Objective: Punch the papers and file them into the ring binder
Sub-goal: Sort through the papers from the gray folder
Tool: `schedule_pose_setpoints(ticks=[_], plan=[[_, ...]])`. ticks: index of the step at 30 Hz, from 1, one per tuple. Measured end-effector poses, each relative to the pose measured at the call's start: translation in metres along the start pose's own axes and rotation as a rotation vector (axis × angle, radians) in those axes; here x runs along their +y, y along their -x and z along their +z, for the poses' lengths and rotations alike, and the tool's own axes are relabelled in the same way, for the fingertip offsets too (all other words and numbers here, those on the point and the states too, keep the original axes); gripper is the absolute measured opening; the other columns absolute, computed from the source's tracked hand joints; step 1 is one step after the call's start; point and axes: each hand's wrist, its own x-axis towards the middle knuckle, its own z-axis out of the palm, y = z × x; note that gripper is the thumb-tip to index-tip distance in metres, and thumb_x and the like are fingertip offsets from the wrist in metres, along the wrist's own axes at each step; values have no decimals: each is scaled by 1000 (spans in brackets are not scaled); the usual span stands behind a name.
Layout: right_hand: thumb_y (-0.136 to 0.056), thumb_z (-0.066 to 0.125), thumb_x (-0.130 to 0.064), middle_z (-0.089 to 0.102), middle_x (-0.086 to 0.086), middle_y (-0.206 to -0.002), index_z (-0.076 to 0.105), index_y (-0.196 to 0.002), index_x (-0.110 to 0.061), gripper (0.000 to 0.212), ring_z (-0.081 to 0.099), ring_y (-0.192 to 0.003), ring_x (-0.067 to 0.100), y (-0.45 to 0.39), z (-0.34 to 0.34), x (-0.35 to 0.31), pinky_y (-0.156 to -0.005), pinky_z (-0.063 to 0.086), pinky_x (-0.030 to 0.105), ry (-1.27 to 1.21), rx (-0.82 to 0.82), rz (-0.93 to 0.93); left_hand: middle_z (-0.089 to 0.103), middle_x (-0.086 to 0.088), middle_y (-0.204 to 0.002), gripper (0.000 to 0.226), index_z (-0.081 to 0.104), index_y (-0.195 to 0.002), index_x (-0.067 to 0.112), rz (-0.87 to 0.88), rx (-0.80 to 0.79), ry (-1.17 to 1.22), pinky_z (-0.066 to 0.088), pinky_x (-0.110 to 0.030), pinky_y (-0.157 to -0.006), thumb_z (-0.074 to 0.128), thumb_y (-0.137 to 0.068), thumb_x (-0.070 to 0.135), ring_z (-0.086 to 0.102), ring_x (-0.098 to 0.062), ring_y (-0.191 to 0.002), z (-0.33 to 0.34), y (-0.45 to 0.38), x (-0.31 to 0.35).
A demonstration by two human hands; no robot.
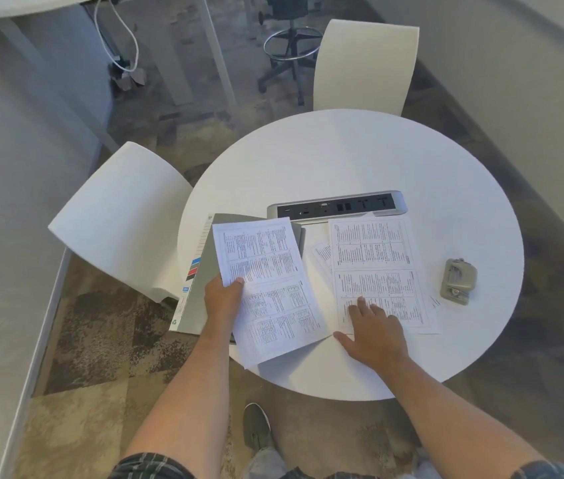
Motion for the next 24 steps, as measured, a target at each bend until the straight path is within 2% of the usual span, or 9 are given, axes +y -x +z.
schedule_pose_setpoints(ticks=[2,7,9,12,14,16,18,21,24], plan=[[-97,42,-63,33,12,-163,40,-148,-15,70,47,-139,33,0,-3,1,-98,48,46,20,-31,-29,68,2,-109,30,68,-125,16,11,1,-26,49,-36,-87,58,-96,10,64,-24,-103,-1,5,2],[-102,41,-45,36,23,-159,39,-146,-11,56,56,-125,36,-4,-14,-7,-91,50,42,74,-78,-44,68,1,-108,28,69,-121,18,24,2,-57,49,-35,-83,58,-97,11,65,-24,-99,-6,17,2],[-102,43,-35,45,27,-150,43,-141,-10,46,62,-114,36,-7,-17,-10,-83,51,40,84,-84,-67,69,2,-106,27,69,-120,18,28,0,-64,51,-36,-83,58,-96,12,66,-24,-99,-7,21,1],[-99,43,-18,59,20,-131,46,-134,-11,35,65,-98,32,-9,-22,-10,-67,43,35,71,-72,-79,68,8,-96,16,67,-107,22,18,1,-82,52,-37,-82,59,-95,14,67,-24,-97,-7,26,-1],[-97,43,-9,60,16,-123,37,-144,-14,48,66,-93,32,-12,-25,-7,-63,40,34,78,-82,-83,66,12,-91,14,65,-103,22,25,-4,-93,50,-34,-80,58,-96,13,65,-22,-92,-7,30,-1],[-96,42,-5,59,17,-124,18,-159,-24,70,66,-95,32,-15,-29,-5,-65,44,35,90,-105,-124,65,14,-88,13,65,-100,22,32,1,-99,48,-31,-78,58,-96,12,64,-19,-88,-7,34,0],[-98,38,-6,56,19,-130,5,-161,-39,79,65,-103,33,-15,-35,-2,-74,50,38,75,-135,-167,64,14,-87,13,64,-97,23,42,-1,-102,47,-28,-70,58,-96,11,62,-15,-84,-7,38,0],[-100,33,-9,56,15,-132,23,-157,-38,65,62,-112,33,-14,-37,6,-86,52,41,11,-171,-169,64,13,-87,15,64,-96,24,61,-14,-111,44,-23,-65,57,-96,11,61,-11,-81,-8,43,1],[-97,34,-13,62,10,-116,37,-145,-23,49,63,-101,33,-12,-39,12,-81,52,41,-120,-165,-123,65,12,-87,17,65,-90,24,65,-19,-109,45,-23,-64,57,-96,10,62,-11,-82,-8,47,1]])
